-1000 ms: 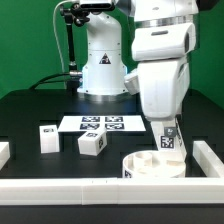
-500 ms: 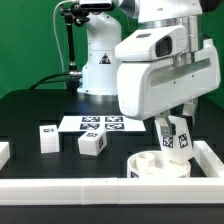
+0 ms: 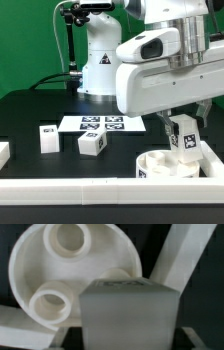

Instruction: Assemble stool

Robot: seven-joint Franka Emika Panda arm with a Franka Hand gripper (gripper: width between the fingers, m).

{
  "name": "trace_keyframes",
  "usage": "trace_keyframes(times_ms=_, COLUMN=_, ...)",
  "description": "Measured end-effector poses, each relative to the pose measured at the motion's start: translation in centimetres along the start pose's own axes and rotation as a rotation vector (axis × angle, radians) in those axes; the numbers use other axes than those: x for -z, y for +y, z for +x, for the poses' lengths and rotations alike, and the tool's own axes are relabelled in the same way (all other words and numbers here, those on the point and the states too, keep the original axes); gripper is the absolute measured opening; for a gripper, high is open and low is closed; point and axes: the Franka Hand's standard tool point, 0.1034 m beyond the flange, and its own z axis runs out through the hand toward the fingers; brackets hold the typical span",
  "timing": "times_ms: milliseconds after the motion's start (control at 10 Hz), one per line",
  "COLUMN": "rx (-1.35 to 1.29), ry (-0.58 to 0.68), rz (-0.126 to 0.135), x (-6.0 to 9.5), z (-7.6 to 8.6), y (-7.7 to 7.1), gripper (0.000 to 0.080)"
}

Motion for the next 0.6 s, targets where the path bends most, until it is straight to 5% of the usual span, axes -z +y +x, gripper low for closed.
trace_keyframes(times_ms=600, rx=-0.441, ry=0.028, rz=0.03, x=-0.18, z=0.41, y=-1.12, gripper=0.034)
